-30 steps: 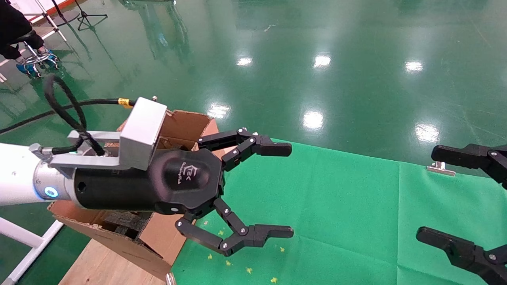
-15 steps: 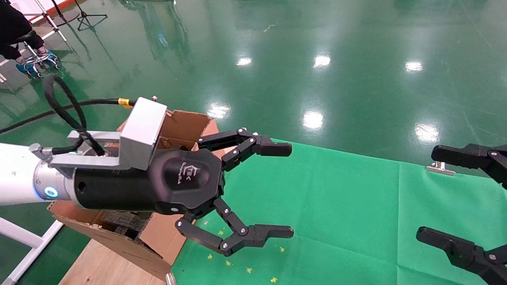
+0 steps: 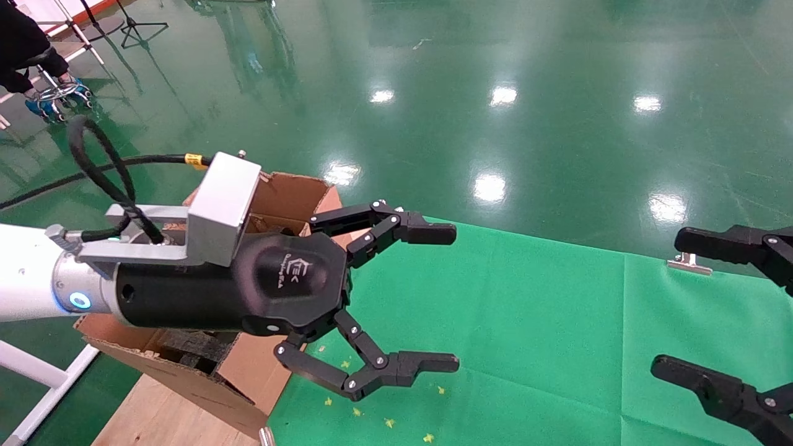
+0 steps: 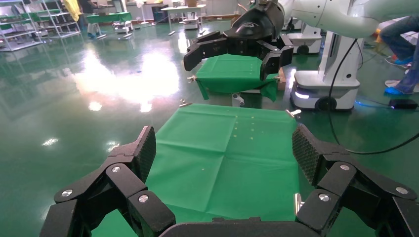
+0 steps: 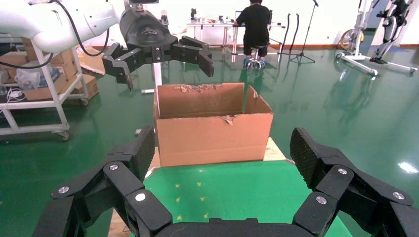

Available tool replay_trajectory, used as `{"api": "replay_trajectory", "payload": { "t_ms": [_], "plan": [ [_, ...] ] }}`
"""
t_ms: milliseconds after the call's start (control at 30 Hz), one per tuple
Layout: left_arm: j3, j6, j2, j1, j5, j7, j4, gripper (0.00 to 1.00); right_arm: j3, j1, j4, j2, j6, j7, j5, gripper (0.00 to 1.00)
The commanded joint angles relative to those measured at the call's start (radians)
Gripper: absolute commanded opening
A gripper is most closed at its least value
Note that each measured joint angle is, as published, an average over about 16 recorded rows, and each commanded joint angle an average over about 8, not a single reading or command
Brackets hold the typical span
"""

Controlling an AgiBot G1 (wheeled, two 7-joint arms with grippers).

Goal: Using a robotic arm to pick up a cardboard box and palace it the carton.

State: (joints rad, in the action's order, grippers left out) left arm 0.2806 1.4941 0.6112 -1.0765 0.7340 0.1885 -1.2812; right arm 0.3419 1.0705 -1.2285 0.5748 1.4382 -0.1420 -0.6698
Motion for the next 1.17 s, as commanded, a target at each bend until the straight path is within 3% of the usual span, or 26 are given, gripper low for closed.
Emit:
{"api": "replay_trajectory", "payload": {
  "t_ms": [33,1167],
  "plan": [
    [0.000,0.000,0.000,0.000,0.000,0.000,0.000,1.00,0.000,0.000,0.000,0.000,0.000,0.000,0.000,1.00],
    [0.000,0.000,0.000,0.000,0.000,0.000,0.000,1.00,0.000,0.000,0.000,0.000,0.000,0.000,0.000,1.00]
  ]
}}
